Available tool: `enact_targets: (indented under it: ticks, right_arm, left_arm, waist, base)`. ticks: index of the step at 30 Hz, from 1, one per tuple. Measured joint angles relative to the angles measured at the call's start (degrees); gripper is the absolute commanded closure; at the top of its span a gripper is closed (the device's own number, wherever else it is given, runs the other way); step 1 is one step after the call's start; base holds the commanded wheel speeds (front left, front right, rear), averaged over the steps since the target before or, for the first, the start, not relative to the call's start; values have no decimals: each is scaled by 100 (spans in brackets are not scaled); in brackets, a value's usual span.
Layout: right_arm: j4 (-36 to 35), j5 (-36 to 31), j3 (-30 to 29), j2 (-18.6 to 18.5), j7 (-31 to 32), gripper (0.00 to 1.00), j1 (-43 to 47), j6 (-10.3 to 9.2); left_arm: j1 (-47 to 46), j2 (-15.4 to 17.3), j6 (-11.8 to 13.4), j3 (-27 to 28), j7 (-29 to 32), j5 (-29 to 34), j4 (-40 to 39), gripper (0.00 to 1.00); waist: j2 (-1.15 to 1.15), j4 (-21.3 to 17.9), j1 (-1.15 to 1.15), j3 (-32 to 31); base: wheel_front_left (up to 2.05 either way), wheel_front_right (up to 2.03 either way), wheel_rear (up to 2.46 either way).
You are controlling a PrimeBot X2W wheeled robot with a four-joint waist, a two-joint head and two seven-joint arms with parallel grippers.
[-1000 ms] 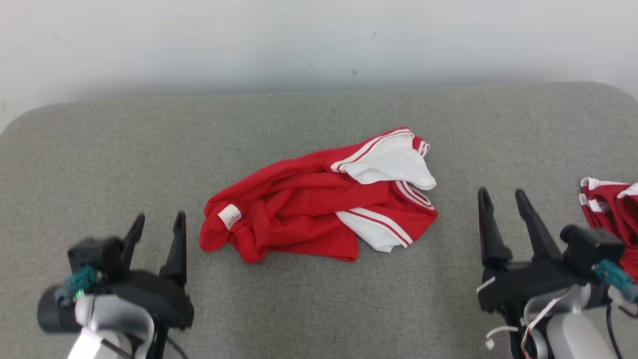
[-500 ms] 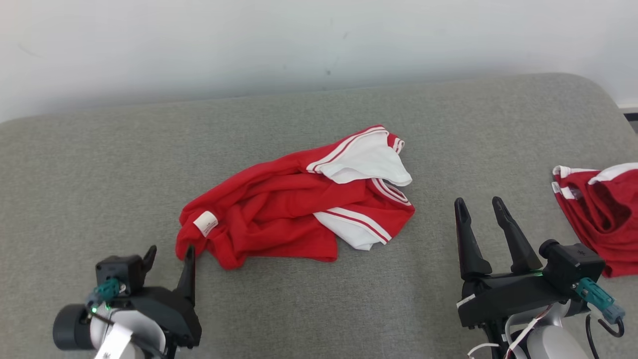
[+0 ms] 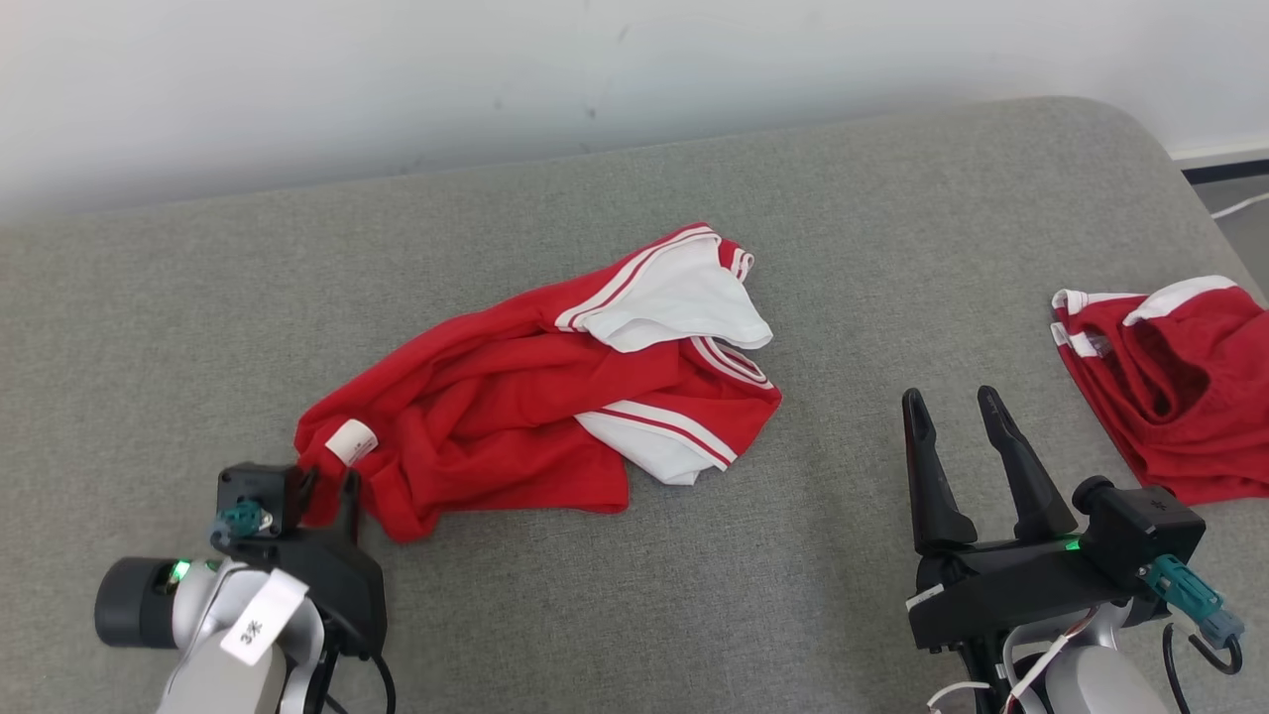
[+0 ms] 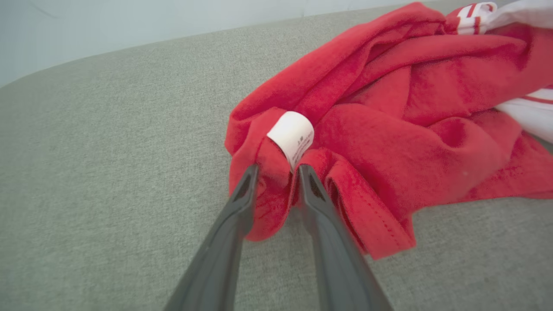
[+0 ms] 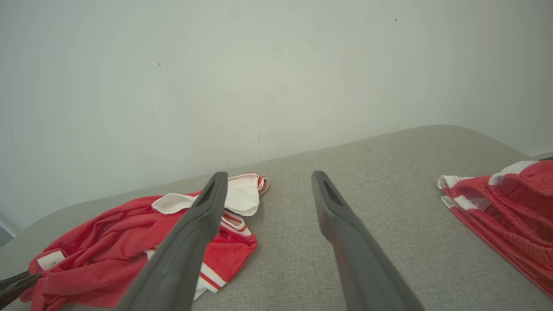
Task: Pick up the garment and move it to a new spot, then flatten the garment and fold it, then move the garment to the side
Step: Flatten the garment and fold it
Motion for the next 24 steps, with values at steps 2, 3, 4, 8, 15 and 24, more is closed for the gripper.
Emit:
enact_targets:
  ticks: [2,3,4,8,15,24]
  right_arm:
    - [3,0,-12,0,-11,0,0,0]
    - [5,-1,-9,0,-11,0,-1,0]
    - [11,-1,-8,1,-12,0,-1,0]
    - [31,-2,3,0,-18,0,-1,0]
    - [62,-36,21,-1,-20,0,-2,0]
    - [76,-59,56,-7,-60,0,-2,0]
  left_arm:
    - [-116,-21,1,5,0,0,110,61]
    - [-149,-25,1,4,0,5,151,68]
    - [-158,-27,1,3,0,5,192,69]
    - [-163,-27,2,-4,1,43,450,66]
    - [-322,-43,38,52,15,98,764,0]
    - [-537,-113,53,165,-68,98,1032,28]
  waist:
    - [0,-22,0,23]
    - [0,-29,0,30]
    - [1,-34,0,35]
    - [1,-50,0,43]
    - [1,-57,0,25]
    - [1,-43,0,-7]
  base:
    - [0,0,0]
    - [0,0,0]
    - [0,0,0]
    - [0,0,0]
    - [0,0,0]
    - [0,0,0]
